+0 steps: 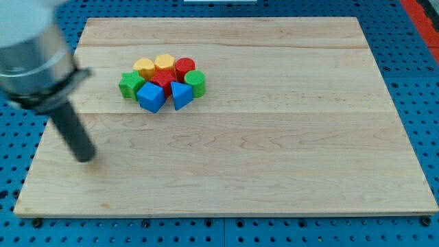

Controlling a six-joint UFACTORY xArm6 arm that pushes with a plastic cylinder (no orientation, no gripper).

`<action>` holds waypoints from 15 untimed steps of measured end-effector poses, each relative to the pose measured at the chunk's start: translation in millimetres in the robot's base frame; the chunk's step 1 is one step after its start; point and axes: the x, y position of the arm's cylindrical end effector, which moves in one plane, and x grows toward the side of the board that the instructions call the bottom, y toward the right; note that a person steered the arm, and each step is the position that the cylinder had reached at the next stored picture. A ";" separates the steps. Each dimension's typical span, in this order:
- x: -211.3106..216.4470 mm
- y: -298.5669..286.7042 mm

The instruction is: Put the red circle diagonally above top left of the yellow heart

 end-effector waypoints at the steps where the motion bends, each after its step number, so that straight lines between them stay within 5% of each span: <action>1: -5.3 -61.4; 3: -147.0 -26.1; 5: -243.0 92.3; 7: -188.0 177.6; 11: -118.5 158.9; 13: -108.8 248.2; 15: -159.6 289.2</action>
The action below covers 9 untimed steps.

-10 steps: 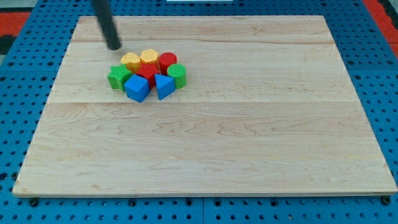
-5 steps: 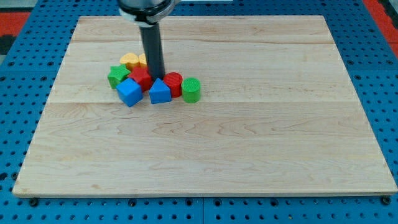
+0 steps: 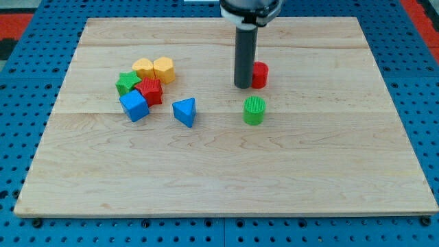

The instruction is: Put the red circle diagonally above top left of the yellow heart

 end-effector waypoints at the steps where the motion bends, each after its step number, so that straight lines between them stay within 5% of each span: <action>1: -1.3 23.9; 3: 6.7 93.3; 5: -81.8 65.1; 7: -12.6 23.8; 9: -2.5 77.0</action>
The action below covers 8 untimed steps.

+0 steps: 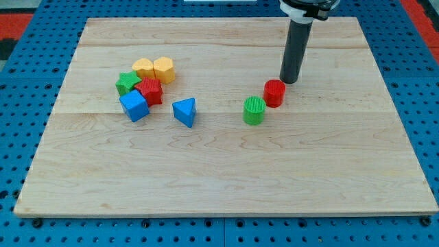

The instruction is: Put the red circle diagonally above top left of the yellow heart

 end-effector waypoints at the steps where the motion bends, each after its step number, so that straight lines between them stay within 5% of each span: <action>1: -10.5 2.1; 3: 0.8 14.4; 4: 67.1 -26.1; 6: -42.1 -193.0; 8: -79.9 -206.1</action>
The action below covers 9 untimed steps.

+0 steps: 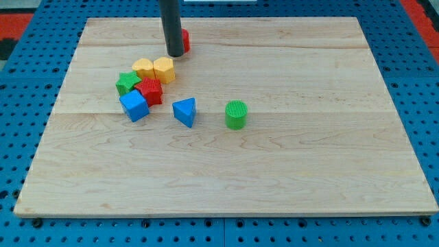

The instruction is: Put the red circle diagonally above top left of the yellow heart

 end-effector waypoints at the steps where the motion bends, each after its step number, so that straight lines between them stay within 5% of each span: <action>1: -1.3 20.7; 2: -37.2 35.8; 4: -62.8 -24.0; 5: -91.0 4.3; 7: -65.6 -126.9; 9: -65.4 -52.4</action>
